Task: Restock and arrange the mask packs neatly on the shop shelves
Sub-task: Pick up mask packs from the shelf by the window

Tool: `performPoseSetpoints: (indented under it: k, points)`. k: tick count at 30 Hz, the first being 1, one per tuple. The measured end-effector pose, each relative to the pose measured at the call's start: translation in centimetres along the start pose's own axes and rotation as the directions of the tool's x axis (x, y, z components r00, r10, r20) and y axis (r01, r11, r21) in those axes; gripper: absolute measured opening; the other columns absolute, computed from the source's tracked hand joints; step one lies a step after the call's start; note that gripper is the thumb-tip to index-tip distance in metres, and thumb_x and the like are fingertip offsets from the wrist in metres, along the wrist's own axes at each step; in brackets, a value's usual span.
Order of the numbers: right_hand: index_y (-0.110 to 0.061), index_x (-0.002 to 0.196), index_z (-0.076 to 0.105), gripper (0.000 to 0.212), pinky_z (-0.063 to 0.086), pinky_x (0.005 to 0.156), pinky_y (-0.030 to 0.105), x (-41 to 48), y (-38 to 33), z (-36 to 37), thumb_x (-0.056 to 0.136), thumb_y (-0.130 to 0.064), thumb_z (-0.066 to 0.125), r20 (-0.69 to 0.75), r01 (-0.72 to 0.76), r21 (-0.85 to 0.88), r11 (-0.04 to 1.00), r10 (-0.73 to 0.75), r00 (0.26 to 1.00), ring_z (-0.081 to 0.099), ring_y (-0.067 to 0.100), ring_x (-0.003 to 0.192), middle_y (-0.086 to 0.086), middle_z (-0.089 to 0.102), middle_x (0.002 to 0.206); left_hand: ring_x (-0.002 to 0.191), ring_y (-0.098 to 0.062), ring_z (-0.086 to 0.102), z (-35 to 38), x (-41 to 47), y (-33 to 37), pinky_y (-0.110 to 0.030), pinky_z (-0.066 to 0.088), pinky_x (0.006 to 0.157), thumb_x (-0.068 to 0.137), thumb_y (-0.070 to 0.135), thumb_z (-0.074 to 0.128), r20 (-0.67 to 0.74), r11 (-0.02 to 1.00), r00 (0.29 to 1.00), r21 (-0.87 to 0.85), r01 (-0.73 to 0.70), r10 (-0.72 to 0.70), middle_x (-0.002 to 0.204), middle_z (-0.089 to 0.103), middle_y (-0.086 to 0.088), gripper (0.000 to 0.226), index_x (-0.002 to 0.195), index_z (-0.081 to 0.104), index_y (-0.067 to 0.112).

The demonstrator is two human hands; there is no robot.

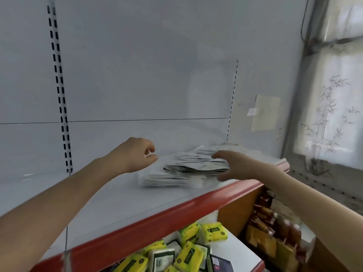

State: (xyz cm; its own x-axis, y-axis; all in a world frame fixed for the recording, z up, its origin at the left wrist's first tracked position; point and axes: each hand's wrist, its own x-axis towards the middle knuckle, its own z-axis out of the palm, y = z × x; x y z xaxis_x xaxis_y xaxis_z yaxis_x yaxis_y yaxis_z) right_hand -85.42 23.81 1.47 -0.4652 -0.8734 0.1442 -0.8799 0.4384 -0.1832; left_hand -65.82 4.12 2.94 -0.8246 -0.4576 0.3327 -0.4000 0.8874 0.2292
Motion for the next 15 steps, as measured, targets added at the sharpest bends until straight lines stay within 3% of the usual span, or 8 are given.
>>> performPoseSetpoints:
  k: [6,10,13,15]
  points:
    - [-0.021,0.141,0.037,0.067,0.025,0.107,0.023,3.2,2.6,0.6,0.082,-0.021,0.069,0.095,0.195,-0.018,0.981,-0.192,0.977,0.035,0.013,0.134,-0.005,0.038,0.146,0.109,-0.01,0.056,2.4,-0.4,1.8,-0.021,0.042,0.093,0.092,0.024,0.052,0.138,0.999,0.989,0.025,0.04,-0.044,0.12,0.06,0.002,0.031,0.121,0.058,0.017]
    - [-0.018,0.137,0.043,0.053,0.029,0.1,0.017,4.4,3.3,1.7,0.088,-0.014,0.062,0.07,0.293,0.003,0.956,-0.293,0.954,0.045,0.012,0.126,-0.004,0.049,0.137,0.107,-0.009,0.058,3.7,-1.2,2.0,-0.017,0.042,0.093,0.091,0.016,0.054,0.161,0.994,0.981,-0.014,0.107,-0.104,0.119,0.062,0.001,0.031,0.121,0.059,0.016]
    - [-0.017,0.125,0.055,0.031,0.036,0.091,0.016,4.9,3.8,1.9,0.094,-0.014,0.053,-0.026,0.323,0.098,0.941,-0.322,0.946,0.054,0.009,0.108,-0.009,0.06,0.114,0.109,-0.009,0.058,4.1,-1.7,2.2,-0.013,0.04,0.091,0.091,0.015,0.054,0.15,0.988,0.979,-0.043,0.147,-0.139,0.121,0.062,-0.001,0.031,0.122,0.059,0.014]
    - [-0.025,0.096,0.06,0.017,0.036,0.075,0.019,5.1,4.1,1.9,0.095,-0.012,0.049,-0.097,0.341,0.131,0.931,-0.331,0.939,0.051,0.004,0.08,-0.019,0.054,0.085,0.11,-0.01,0.058,4.2,-1.8,2.5,-0.01,0.038,0.088,0.091,0.012,0.054,0.135,0.986,0.98,-0.055,0.157,-0.148,0.121,0.062,-0.002,0.032,0.123,0.058,0.012]
